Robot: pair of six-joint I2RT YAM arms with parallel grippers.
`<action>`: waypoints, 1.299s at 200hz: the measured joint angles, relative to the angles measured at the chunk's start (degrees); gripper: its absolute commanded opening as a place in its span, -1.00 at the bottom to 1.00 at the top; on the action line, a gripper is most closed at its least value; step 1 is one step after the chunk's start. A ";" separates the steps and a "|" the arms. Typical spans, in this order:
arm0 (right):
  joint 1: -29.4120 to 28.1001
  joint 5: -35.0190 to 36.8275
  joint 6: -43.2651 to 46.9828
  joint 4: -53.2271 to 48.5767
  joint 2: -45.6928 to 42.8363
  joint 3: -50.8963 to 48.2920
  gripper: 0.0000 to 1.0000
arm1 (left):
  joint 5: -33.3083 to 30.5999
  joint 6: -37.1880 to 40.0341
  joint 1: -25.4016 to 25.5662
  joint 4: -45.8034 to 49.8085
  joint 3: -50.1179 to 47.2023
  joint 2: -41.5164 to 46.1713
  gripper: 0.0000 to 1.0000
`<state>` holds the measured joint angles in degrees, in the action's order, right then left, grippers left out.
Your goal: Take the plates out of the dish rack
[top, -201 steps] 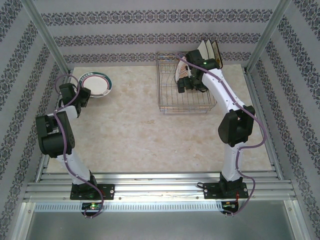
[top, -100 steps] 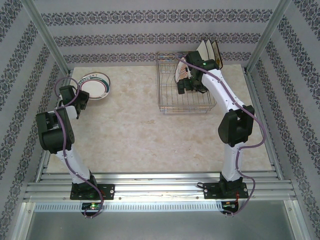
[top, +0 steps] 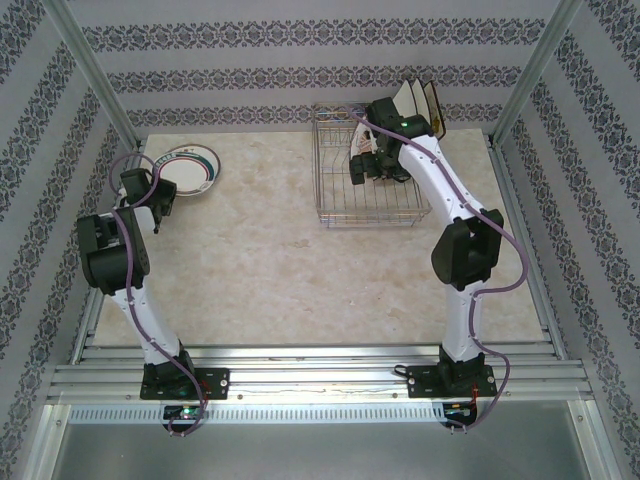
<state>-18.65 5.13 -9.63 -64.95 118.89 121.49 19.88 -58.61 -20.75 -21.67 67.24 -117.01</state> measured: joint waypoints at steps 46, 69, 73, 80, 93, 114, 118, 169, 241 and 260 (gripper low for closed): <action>-0.24 -0.02 0.00 -1.51 1.07 2.29 0.96 | 0.17 -0.37 0.09 2.23 4.11 -2.75 -0.62; -0.24 -0.28 0.00 -3.15 3.39 7.43 0.96 | -1.09 1.38 0.66 6.40 6.36 -2.75 -0.50; -0.24 -0.42 0.00 -3.61 3.91 8.59 0.96 | -1.53 1.62 0.81 7.08 6.62 -2.75 -0.50; -0.24 -0.61 0.00 -4.44 4.92 10.91 0.96 | -2.23 2.29 1.11 8.33 7.19 -2.75 -0.47; -0.24 -1.01 0.00 -5.64 6.58 14.80 0.96 | -3.56 3.61 1.66 10.97 8.50 -2.73 -0.40; -0.22 -1.73 -0.02 -7.67 8.44 19.30 0.96 | -6.01 6.34 2.80 15.85 11.13 -2.73 -0.19; -0.20 -1.95 -0.02 -8.02 8.76 20.06 0.96 | -6.58 7.06 3.08 17.05 11.74 -2.73 -0.17; 1.31 -5.09 -0.68 -11.30 10.73 23.65 0.96 | -12.83 13.49 4.98 32.48 18.43 -2.73 -0.01; 3.45 -9.16 -0.90 -12.72 11.78 22.38 0.96 | -18.93 21.00 6.05 48.41 27.04 -2.97 0.34; 3.45 -9.94 -1.03 -12.57 12.92 22.38 0.96 | -20.96 24.00 7.21 52.48 29.38 -3.08 0.47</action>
<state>-15.20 -4.82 -10.66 -77.52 131.81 143.87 -1.08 -34.61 -13.54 30.81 96.62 -120.09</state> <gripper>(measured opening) 0.980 0.711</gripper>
